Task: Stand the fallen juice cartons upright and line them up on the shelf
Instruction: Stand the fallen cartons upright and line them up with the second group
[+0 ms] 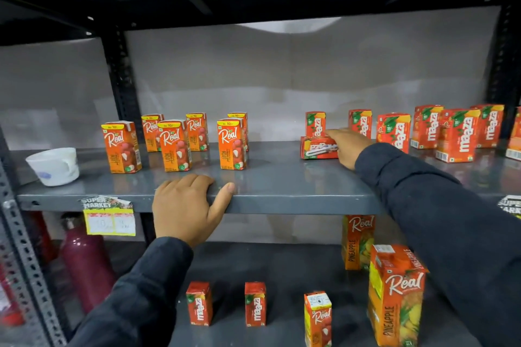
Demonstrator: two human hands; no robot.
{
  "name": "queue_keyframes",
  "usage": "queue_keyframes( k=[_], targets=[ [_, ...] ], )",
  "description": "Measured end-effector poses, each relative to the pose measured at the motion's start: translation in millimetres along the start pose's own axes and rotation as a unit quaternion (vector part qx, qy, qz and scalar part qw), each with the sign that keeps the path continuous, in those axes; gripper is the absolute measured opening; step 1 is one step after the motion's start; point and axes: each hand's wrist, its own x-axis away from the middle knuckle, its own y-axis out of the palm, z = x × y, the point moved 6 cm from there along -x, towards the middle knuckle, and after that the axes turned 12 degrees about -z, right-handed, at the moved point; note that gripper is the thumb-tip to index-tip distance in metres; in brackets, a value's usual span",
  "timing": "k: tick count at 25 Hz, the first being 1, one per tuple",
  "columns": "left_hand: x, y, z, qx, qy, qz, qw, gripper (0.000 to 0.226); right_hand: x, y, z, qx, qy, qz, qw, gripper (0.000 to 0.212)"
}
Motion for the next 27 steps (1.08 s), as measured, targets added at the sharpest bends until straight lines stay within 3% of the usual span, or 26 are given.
queue_keyframes(
  k=[3, 8, 12, 16, 21, 23, 27],
  targets=[
    [0, 2, -1, -0.006, -0.001, 0.003, 1.0, 0.066, -2, -1, 3, 0.04, -0.003, 0.025, 0.999, 0.066],
    [0, 5, -1, -0.01, -0.002, 0.001, 1.0, 0.067, 5, -6, 0, 0.077, -0.025, 0.058, 0.995, 0.043],
    [1, 3, 0, -0.008, 0.002, 0.008, 1.0, 0.065, 18, -22, -13, -0.118, -0.048, 0.109, 0.986, 0.046],
    [1, 2, 2, -0.013, 0.004, 0.013, 1.0, 0.065, 45, -31, -24, -0.356, -0.059, 0.155, 0.919, 0.048],
    [2, 2, 2, -0.019, 0.004, 0.022, 1.0, 0.064, 69, -19, -32, -0.46, -0.064, 0.117, 0.878, 0.041],
    [1, 3, 2, -0.021, 0.003, 0.023, 1.0, 0.065, 73, -15, -34, -0.581, -0.073, 0.081, 0.807, 0.038],
    [1, 4, 2, -0.024, -0.001, 0.024, 0.999, 0.066, 78, -8, -43, -0.859, -0.075, -0.011, 0.506, 0.03]
  ],
)
